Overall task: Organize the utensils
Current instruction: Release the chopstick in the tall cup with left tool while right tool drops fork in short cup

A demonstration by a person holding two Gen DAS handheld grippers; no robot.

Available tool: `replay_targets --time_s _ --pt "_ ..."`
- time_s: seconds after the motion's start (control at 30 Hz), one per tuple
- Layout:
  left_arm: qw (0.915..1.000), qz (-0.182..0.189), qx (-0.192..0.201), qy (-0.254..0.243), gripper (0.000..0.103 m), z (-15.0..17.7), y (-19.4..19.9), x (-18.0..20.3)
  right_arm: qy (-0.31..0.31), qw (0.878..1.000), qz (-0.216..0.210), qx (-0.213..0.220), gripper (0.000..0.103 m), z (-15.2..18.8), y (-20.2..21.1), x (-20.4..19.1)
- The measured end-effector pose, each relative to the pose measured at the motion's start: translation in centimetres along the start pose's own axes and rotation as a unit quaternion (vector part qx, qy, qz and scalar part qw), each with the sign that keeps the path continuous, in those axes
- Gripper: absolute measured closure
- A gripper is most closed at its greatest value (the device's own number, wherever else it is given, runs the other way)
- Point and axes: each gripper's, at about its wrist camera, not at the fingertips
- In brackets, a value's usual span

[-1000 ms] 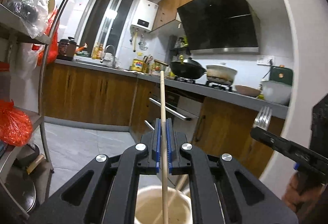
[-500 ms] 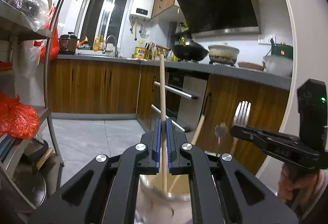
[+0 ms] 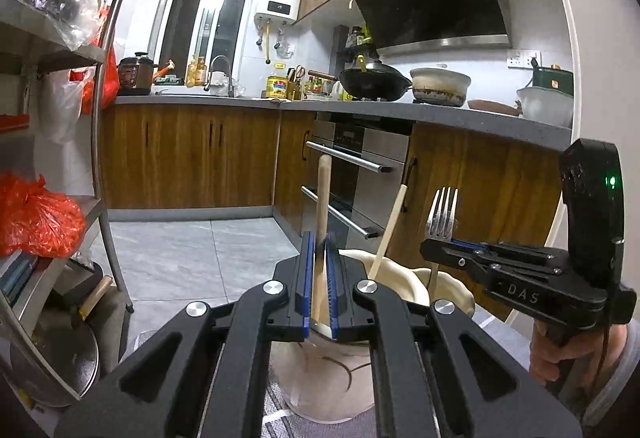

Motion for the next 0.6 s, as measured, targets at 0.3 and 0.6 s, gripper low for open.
replay_targets --time_s 0.3,0.6 --pt "0.9997 -0.011 0.018 0.009 0.049 0.1 0.7 -0.4 -0.013 1.000 0.011 -0.001 0.100 -0.6 -2.1 0.6" --pt "0.9998 -0.013 0.015 0.005 0.045 0.3 0.6 -0.4 -0.016 1.000 0.018 -0.005 0.092 -0.5 -2.9 0.8"
Point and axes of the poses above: each gripper's, at about its wrist camera, not at the fingertips, and y roughly against the way its jaws point, x to its right, z to its underside, and after that the axes turned 9 degrees about -x, right-handed
